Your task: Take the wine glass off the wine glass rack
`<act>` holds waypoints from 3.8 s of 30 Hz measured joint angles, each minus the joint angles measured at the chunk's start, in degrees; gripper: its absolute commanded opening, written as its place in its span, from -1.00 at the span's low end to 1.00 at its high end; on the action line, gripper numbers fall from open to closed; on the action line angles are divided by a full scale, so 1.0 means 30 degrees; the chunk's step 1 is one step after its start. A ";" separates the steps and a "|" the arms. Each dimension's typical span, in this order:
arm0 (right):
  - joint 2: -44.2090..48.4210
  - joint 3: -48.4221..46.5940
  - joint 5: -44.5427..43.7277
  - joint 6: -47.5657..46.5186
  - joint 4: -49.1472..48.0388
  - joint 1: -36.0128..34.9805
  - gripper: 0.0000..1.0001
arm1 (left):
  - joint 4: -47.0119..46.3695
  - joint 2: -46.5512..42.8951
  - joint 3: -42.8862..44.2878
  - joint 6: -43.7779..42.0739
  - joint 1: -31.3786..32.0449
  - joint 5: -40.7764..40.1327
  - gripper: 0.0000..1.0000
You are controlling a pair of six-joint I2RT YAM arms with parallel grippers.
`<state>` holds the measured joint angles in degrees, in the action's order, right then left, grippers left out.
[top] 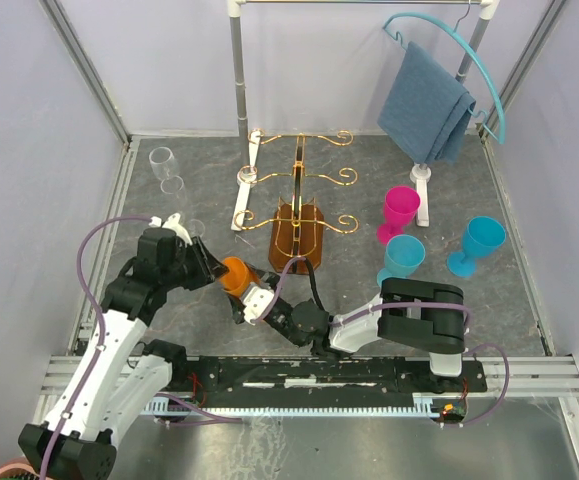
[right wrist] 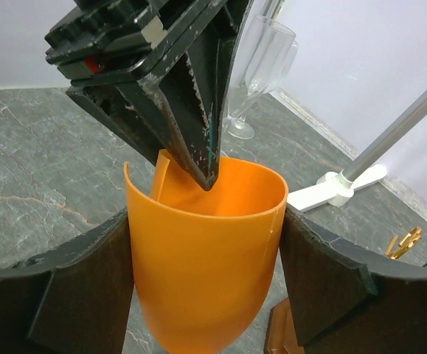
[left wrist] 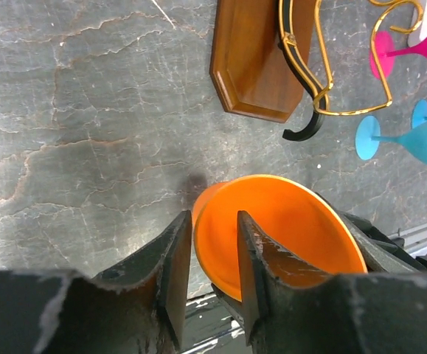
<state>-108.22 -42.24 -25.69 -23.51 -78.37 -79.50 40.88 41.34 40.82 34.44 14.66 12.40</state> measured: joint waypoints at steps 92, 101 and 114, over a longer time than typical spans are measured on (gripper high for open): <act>0.9938 0.6681 -0.5202 -0.1574 0.1282 -0.0335 1.00 | -0.4313 0.1239 0.0401 -0.2834 0.0947 -0.8655 0.38; 1.4695 -0.1377 -0.0583 0.5734 1.9533 -0.0328 1.00 | -0.1486 -0.0809 0.4860 -0.2280 0.0947 -0.8408 0.51; 0.8451 -1.9249 0.3679 0.9930 3.6756 0.5231 1.00 | -0.2528 0.2579 0.6819 -0.2317 0.0984 -0.7067 0.89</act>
<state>-82.87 -99.98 -14.66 6.28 31.90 -63.81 33.30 49.08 61.28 27.49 17.61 -8.80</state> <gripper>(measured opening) 0.999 0.927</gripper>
